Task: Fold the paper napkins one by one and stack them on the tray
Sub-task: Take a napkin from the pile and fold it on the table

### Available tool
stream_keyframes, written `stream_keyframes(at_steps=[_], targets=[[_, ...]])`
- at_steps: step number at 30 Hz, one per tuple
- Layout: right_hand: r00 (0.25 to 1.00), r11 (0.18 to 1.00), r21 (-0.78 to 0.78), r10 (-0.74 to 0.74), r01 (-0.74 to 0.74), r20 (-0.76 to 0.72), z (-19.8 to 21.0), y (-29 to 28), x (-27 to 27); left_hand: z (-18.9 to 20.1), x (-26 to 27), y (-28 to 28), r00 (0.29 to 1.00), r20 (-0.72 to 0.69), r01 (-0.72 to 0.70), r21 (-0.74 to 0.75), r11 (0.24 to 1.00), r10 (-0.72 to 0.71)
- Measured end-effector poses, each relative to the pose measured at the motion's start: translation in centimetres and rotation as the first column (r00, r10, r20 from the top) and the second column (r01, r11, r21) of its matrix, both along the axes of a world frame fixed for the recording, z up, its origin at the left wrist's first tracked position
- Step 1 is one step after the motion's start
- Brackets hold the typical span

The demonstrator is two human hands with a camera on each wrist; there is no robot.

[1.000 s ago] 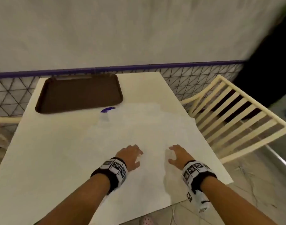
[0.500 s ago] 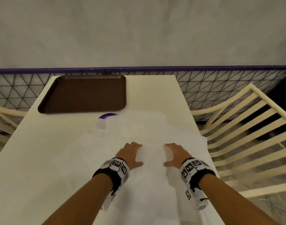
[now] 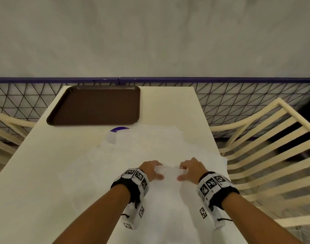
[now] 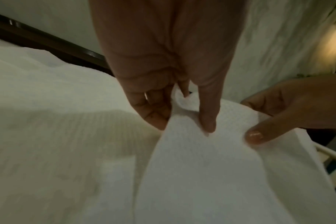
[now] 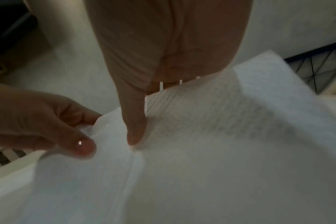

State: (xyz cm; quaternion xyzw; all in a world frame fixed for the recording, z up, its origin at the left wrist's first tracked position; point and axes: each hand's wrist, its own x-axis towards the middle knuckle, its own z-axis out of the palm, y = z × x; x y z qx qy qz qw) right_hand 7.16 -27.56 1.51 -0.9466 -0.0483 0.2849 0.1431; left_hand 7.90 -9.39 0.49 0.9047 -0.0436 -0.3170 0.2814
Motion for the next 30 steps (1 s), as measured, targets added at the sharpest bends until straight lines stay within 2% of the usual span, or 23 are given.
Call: stream_keyframes(at_steps=[3, 8, 9, 11, 15, 19, 21, 23, 26, 28, 30], targets=[[0.999, 0.999, 0.051, -0.017, 0.016, 0.03, 3.1, -0.5, 1.2, 2.3, 0.7, 0.6, 0.995, 0.098, 0.019, 0.011, 1.0, -0.02], [0.983, 0.991, -0.114, 0.095, -0.078, 0.158, 9.1, 2.2, 3.6, 7.5, 1.9, 5.1, 0.95, 0.264, -0.138, -0.117, 0.984, 0.165], [0.968, 0.988, -0.13, 0.106, -0.077, 0.23, 10.4, 3.4, 4.0, 8.6, 2.2, 6.3, 0.928, 0.308, -0.169, -0.146, 0.975, 0.208], [0.917, 0.997, -0.063, 0.072, -0.051, 0.392, 12.8, 6.0, 4.7, 10.9, 2.6, 9.1, 0.87, 0.405, -0.221, -0.186, 0.957, 0.28], [0.83, 0.991, 0.129, -0.048, -0.029, 0.555, 16.4, 11.9, 6.3, 14.5, 3.5, 15.4, 0.761, 0.531, -0.265, -0.272, 0.925, 0.374], [0.675, 0.972, 0.201, -0.07, -0.118, 0.735, 17.4, 17.5, 5.3, 16.3, 3.2, 21.8, 0.585, 0.69, -0.242, -0.352, 0.904, 0.425], [0.651, 0.953, 0.246, -0.075, -0.176, 0.756, 16.4, 20.3, 3.6, 16.6, 2.3, 25.3, 0.541, 0.744, -0.19, -0.345, 0.919, 0.391], [0.694, 0.923, 0.313, -0.073, -0.226, 0.716, 14.4, 22.9, 2.2, 16.0, 1.1, 29.1, 0.576, 0.746, -0.146, -0.309, 0.94, 0.335], [0.806, 0.89, 0.378, -0.022, -0.254, 0.592, 10.3, 27.3, 1.4, 13.9, 0.0, 34.6, 0.683, 0.691, -0.145, -0.186, 0.972, 0.235], [0.867, 0.905, 0.375, -0.015, -0.2, 0.498, 8.0, 30.7, 1.7, 12.3, 0.2, 37.6, 0.768, 0.614, -0.184, -0.06, 0.981, 0.182], [0.907, 0.927, 0.356, -0.047, -0.116, 0.419, 6.6, 33.8, 2.8, 11.1, 1.0, 39.7, 0.826, 0.529, -0.218, -0.017, 0.976, 0.194]])
